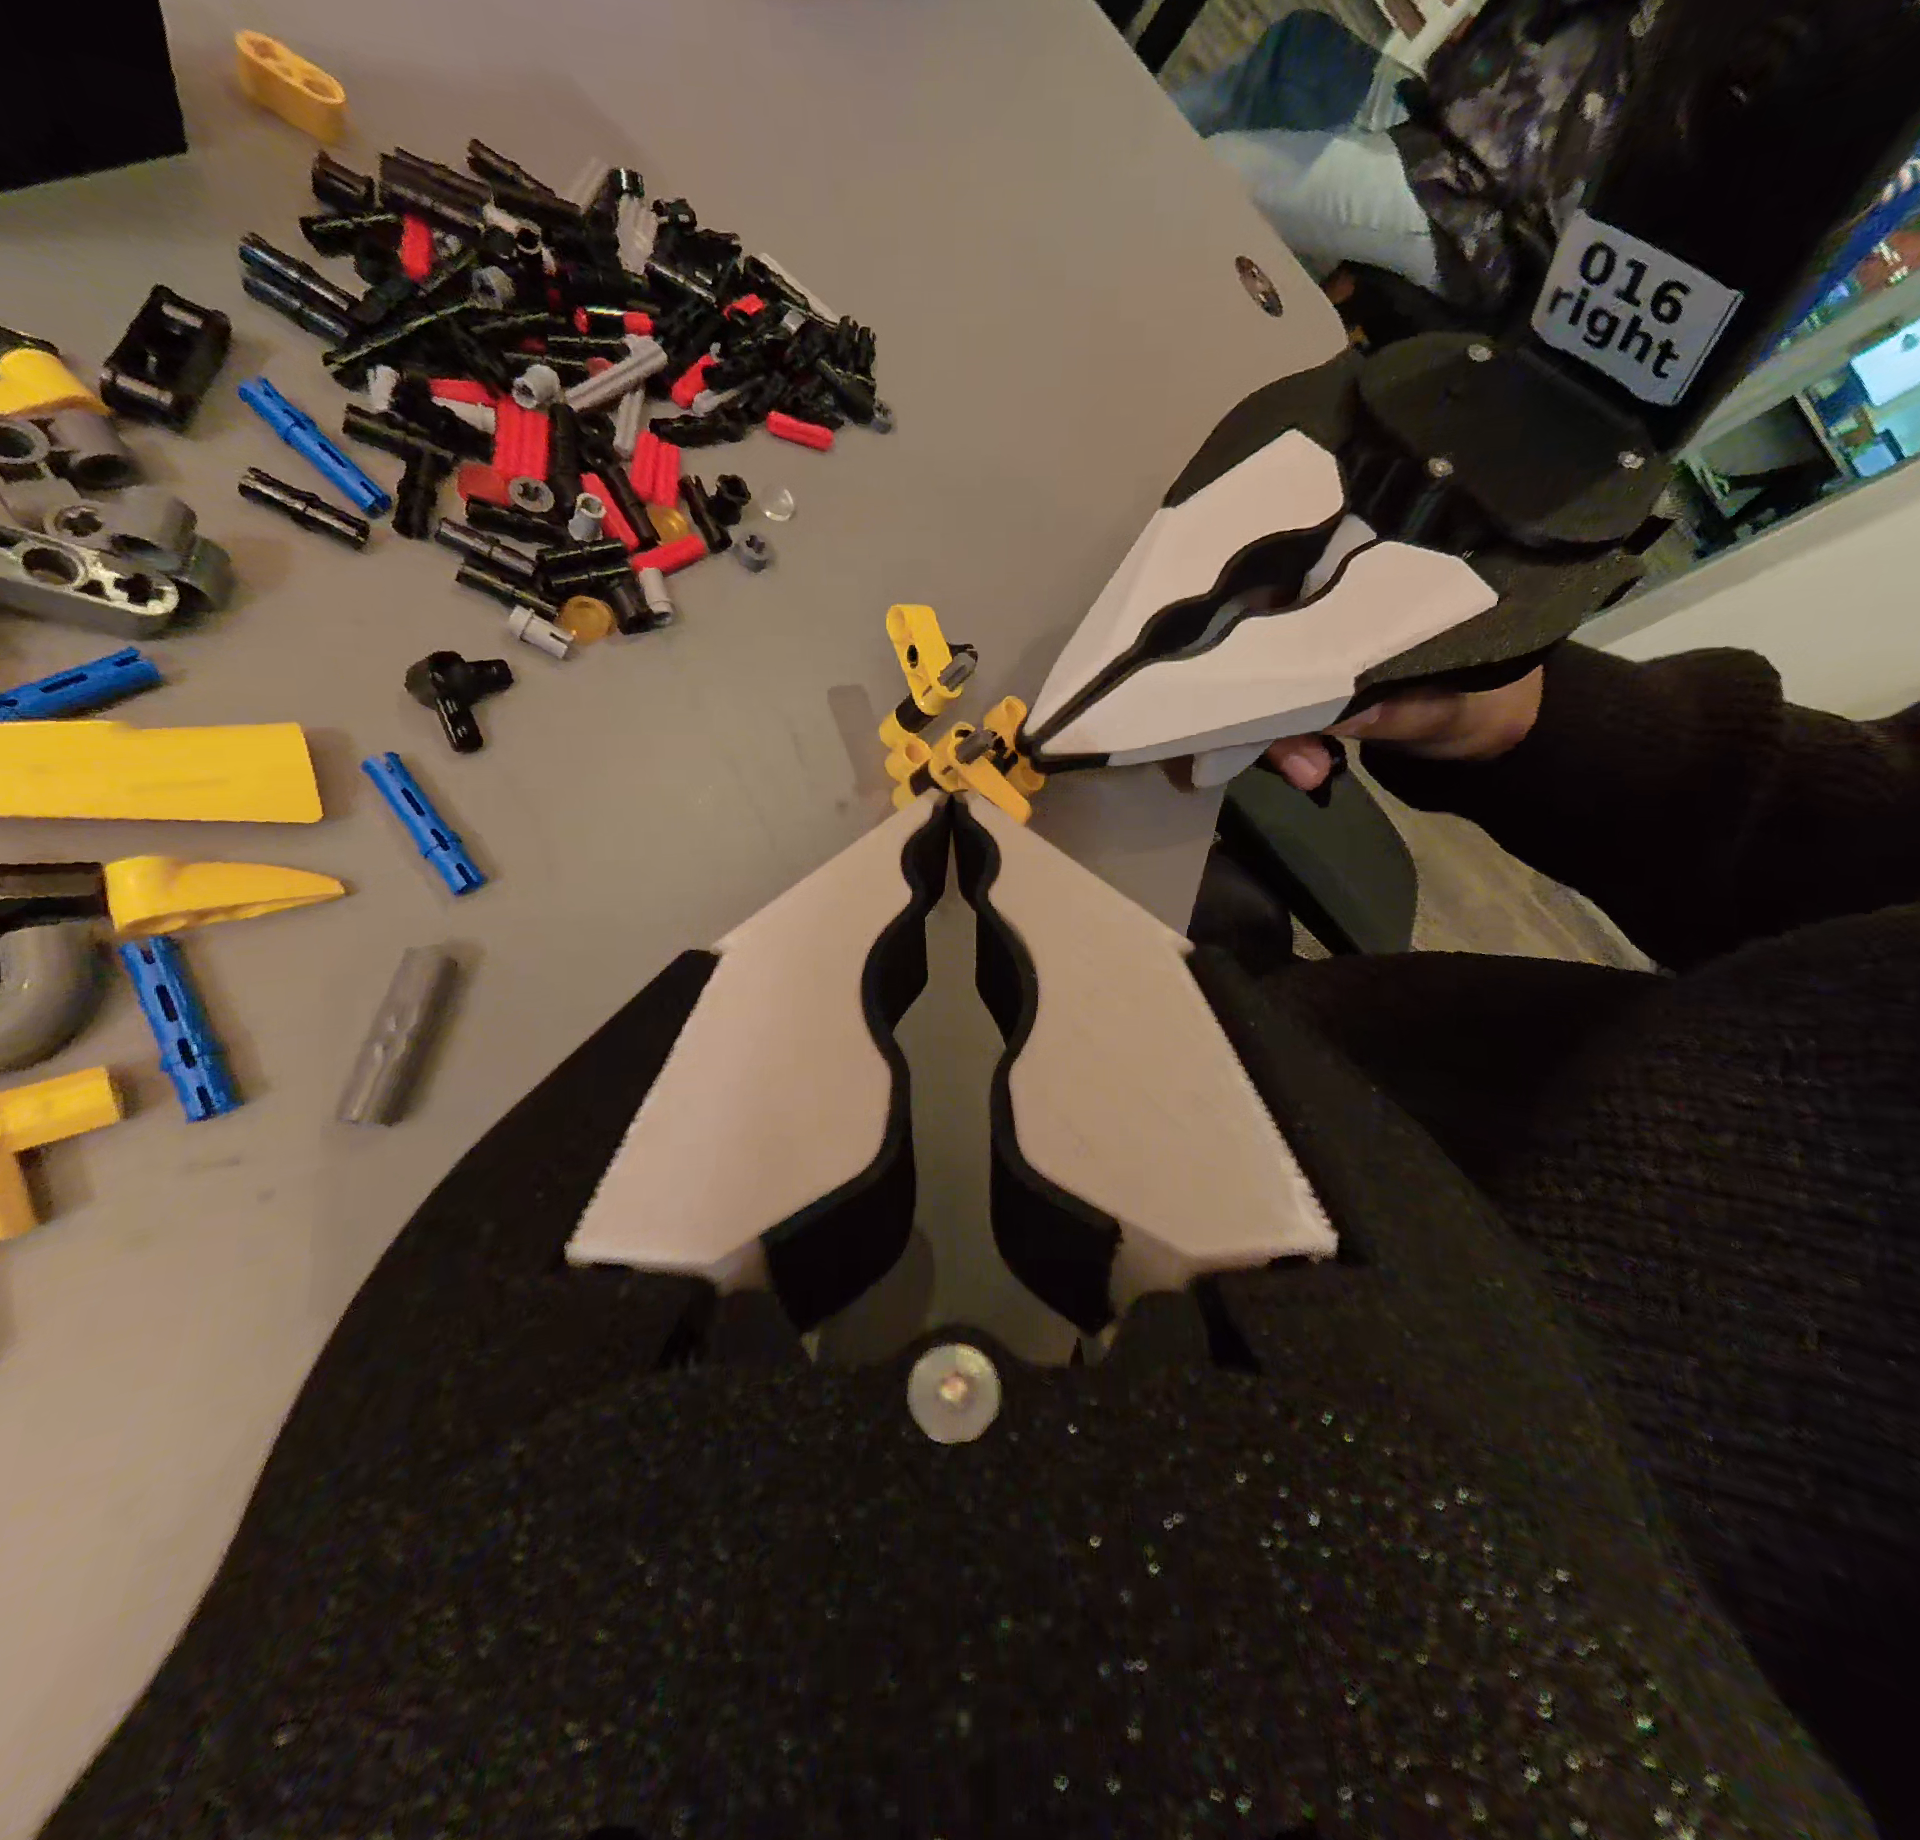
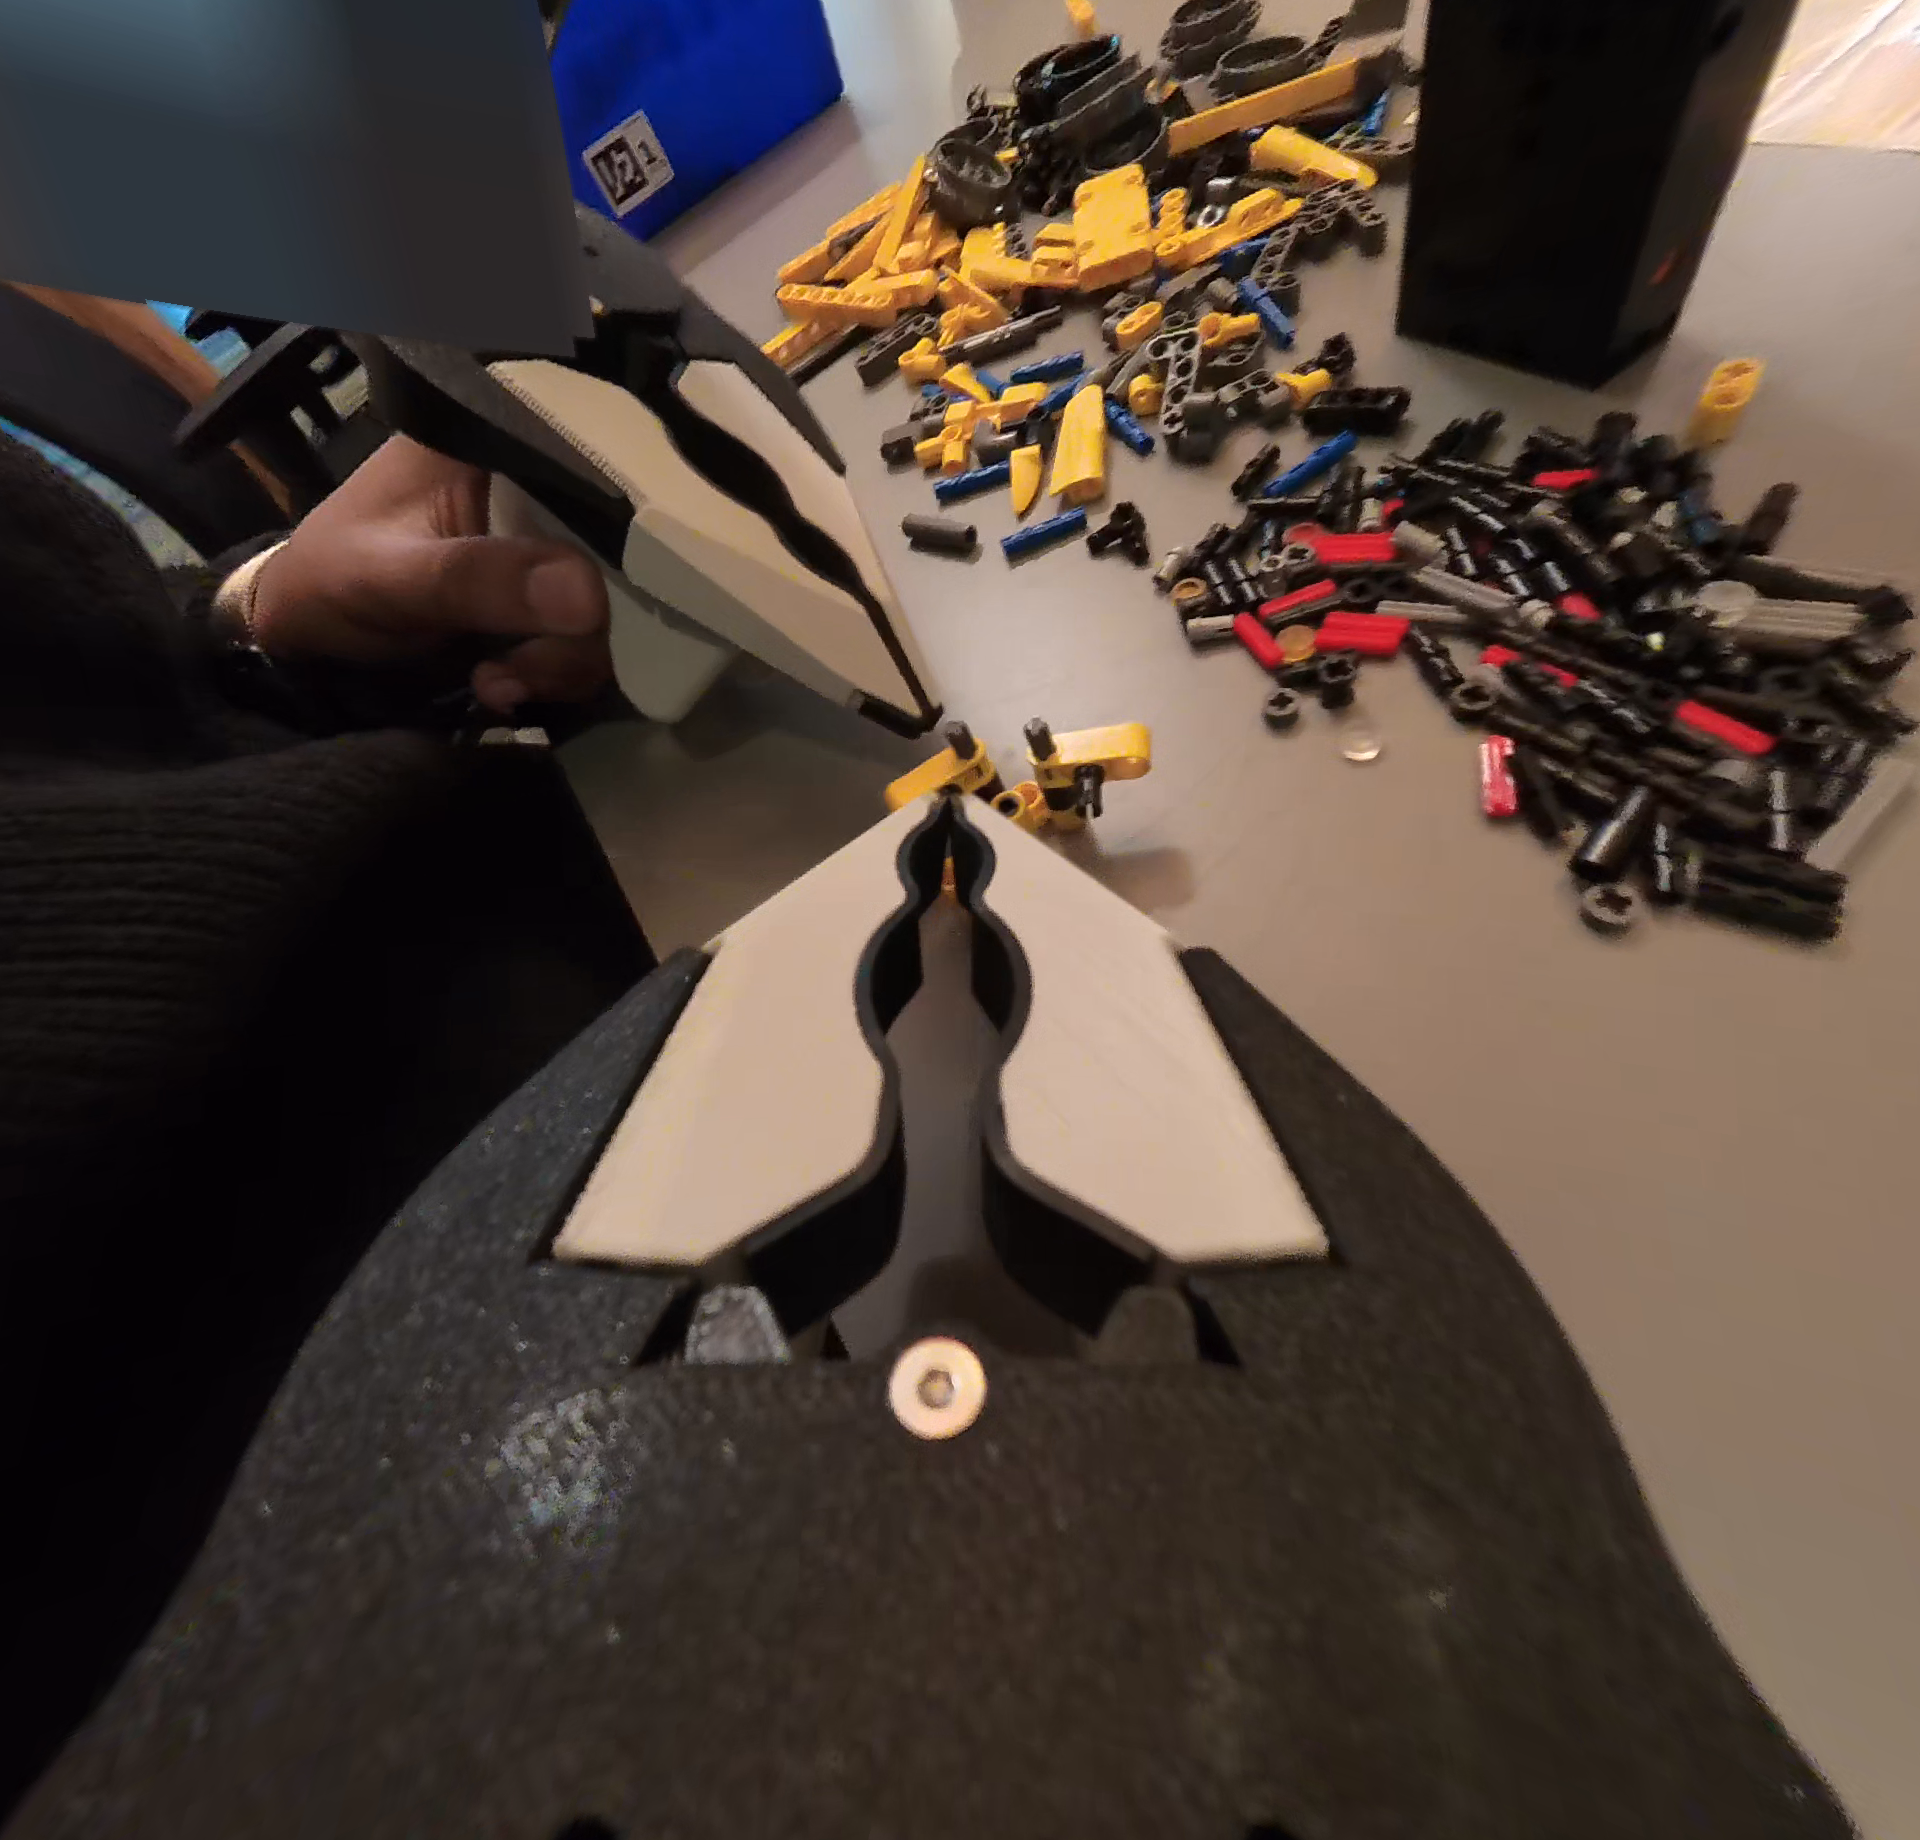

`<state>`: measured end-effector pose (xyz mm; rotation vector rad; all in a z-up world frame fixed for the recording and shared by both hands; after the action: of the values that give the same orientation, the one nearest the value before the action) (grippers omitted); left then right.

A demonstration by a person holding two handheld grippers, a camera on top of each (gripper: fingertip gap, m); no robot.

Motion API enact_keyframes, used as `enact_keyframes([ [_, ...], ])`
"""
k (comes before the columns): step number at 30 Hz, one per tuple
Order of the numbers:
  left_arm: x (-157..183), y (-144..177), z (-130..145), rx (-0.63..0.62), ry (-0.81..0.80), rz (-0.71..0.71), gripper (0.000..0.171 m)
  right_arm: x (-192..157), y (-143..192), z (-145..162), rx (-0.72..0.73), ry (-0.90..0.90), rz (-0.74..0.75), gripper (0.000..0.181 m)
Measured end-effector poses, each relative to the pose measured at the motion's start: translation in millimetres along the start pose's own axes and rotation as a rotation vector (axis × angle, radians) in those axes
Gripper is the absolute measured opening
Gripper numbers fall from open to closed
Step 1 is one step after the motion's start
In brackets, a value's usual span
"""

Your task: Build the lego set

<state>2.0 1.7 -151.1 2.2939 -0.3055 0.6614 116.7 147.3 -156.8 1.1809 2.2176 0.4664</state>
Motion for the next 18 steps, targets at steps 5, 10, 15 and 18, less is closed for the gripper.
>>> enact_keyframes([
  [5, 0, 5, 1, 0.048, 0.007, -0.014, 0.003, -2, -3, -1, -0.029, 0.026, -0.048, 0.0],
  [10, 2, 8, 1, 0.072, -0.005, -0.02, 0.018, -3, -6, -2, -0.052, 0.053, -0.061, 0.0],
  [15, 7, -2, 3, -0.01, -0.048, -0.058, 0.031, -4, 1, -1, 0.012, 0.076, -0.072, 0.0],
  [18, 13, -7, 3, -0.042, -0.108, -0.12, 0.033, -2, 12, 2, 0.1, 0.097, 0.095, 0.004],
])
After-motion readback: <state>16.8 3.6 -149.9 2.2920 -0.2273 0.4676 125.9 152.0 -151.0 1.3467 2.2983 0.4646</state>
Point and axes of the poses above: each gripper's, where its closed fingertips meet, y back along the fingers, z out of its underside, x = y × z across the jaws, the point moved 10 cm from there along y, back along the fingers, and after that the axes turned 9 degrees about -x, right-handed, at the moved point
